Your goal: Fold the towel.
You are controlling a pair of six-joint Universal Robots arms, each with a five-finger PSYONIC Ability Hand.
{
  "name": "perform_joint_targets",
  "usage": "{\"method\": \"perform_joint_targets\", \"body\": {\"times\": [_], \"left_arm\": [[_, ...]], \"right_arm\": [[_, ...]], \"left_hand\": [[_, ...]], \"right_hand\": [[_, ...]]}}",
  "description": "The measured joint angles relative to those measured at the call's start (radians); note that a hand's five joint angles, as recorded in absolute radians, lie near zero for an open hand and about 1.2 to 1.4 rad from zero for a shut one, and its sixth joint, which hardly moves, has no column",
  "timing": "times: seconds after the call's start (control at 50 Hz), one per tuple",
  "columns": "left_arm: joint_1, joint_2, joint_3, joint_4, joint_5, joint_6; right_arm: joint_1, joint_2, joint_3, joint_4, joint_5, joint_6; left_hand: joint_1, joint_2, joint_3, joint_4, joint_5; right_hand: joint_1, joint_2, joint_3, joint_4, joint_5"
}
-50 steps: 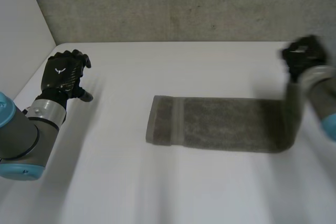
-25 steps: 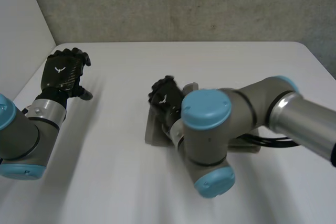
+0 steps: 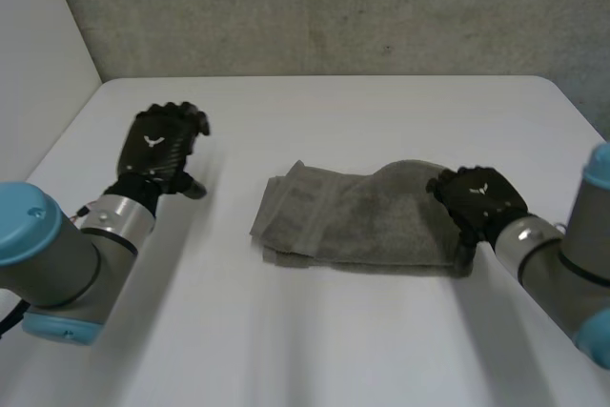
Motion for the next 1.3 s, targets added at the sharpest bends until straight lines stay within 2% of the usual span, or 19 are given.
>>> {"method": "perform_joint_targets", "body": {"times": [0.1, 0.22, 0.26, 0.32, 0.34, 0.36, 0.38, 0.54, 0.66, 0.8, 0.86, 0.94, 1.08, 1.2, 1.26, 1.3], "left_arm": [[-0.042, -0.005, -0.003, 0.002, 0.030, 0.002], [-0.064, -0.018, -0.004, 0.004, 0.044, 0.004], [-0.065, -0.021, -0.003, 0.004, 0.045, 0.004], [-0.064, -0.022, -0.002, 0.005, 0.045, 0.005], [-0.064, -0.022, -0.002, 0.005, 0.044, 0.005], [-0.063, -0.022, -0.001, 0.005, 0.044, 0.005], [-0.063, -0.022, -0.001, 0.005, 0.043, 0.005], [-0.061, -0.022, -0.001, 0.004, 0.042, 0.005], [-0.059, -0.018, -0.004, 0.004, 0.041, 0.004], [-0.057, -0.012, -0.005, 0.004, 0.038, 0.004], [-0.056, -0.011, -0.005, 0.004, 0.037, 0.004], [-0.056, -0.010, -0.005, 0.004, 0.035, 0.004], [-0.057, -0.003, -0.012, 0.003, 0.032, 0.000], [-0.058, 0.011, -0.021, 0.003, 0.033, -0.003], [-0.061, 0.018, -0.023, 0.003, 0.033, -0.003], [-0.064, 0.023, -0.023, 0.003, 0.033, -0.003]], "right_arm": [[-0.048, -0.018, 0.097, -0.084, -0.061, 0.037], [-0.069, 0.003, 0.116, -0.124, -0.071, 0.059], [-0.071, 0.018, 0.114, -0.126, -0.070, 0.062], [-0.071, 0.033, 0.108, -0.128, -0.070, 0.063], [-0.072, 0.035, 0.107, -0.129, -0.069, 0.064], [-0.073, 0.037, 0.105, -0.129, -0.069, 0.064], [-0.075, 0.039, 0.104, -0.129, -0.069, 0.064], [-0.093, 0.031, 0.098, -0.111, -0.065, 0.054], [-0.134, 0.017, 0.098, -0.036, -0.071, 0.012], [-0.255, -0.035, 0.067, 0.121, -0.117, -0.210], [-0.261, -0.059, 0.029, 0.156, -0.125, -0.258], [-0.198, -0.086, -0.047, 0.182, -0.124, -0.236], [0.069, -0.065, -0.156, 0.184, -0.087, -0.127], [0.352, 0.042, -0.214, 0.163, 0.024, -0.086], [0.429, 0.088, -0.220, 0.137, 0.067, -0.075], [0.459, 0.108, -0.220, 0.121, 0.088, -0.067]], "left_hand": [[0.000, 0.000, 0.000, 0.000, 0.000], [0.000, 0.000, 0.000, 0.000, 0.000], [0.000, 0.000, 0.000, 0.000, 0.000], [0.000, 0.000, 0.000, 0.000, 0.000], [0.000, 0.000, 0.000, 0.000, 0.000], [0.000, 0.000, 0.000, 0.000, 0.000], [0.000, 0.000, 0.000, 0.000, 0.000], [-0.001, -0.001, 0.000, 0.000, -0.001], [-0.001, -0.002, -0.008, -0.006, -0.004], [-0.002, -0.009, -0.018, -0.014, -0.010], [-0.002, -0.010, -0.018, -0.014, -0.013], [-0.002, -0.011, -0.018, -0.014, -0.013], [-0.001, -0.011, -0.018, -0.014, -0.013], [-0.001, -0.011, -0.018, -0.014, -0.013], [-0.001, -0.012, -0.018, -0.014, -0.013], [-0.001, -0.012, -0.018, -0.014, -0.013]], "right_hand": [[0.072, 0.065, 0.077, 0.067, 0.097], [0.146, 0.143, 0.154, 0.148, 0.178], [0.300, 0.303, 0.306, 0.284, 0.310], [0.706, 0.717, 0.704, 0.677, 0.693], [0.784, 0.776, 0.762, 0.752, 0.769], [0.953, 0.970, 0.950, 0.943, 0.961], [0.995, 1.043, 1.027, 1.021, 1.039], [1.007, 1.061, 1.069, 1.069, 1.067], [1.007, 1.061, 1.069, 1.070, 1.067], [1.009, 1.061, 1.069, 1.070, 1.067], [1.009, 1.061, 1.069, 1.070, 1.067], [1.018, 1.061, 1.069, 1.070, 1.067], [1.018, 1.061, 1.069, 1.070, 1.074], [1.033, 1.067, 1.069, 1.070, 1.074], [1.038, 1.067, 1.069, 1.070, 1.074], [0.961, 0.968, 0.986, 0.980, 0.989]]}}
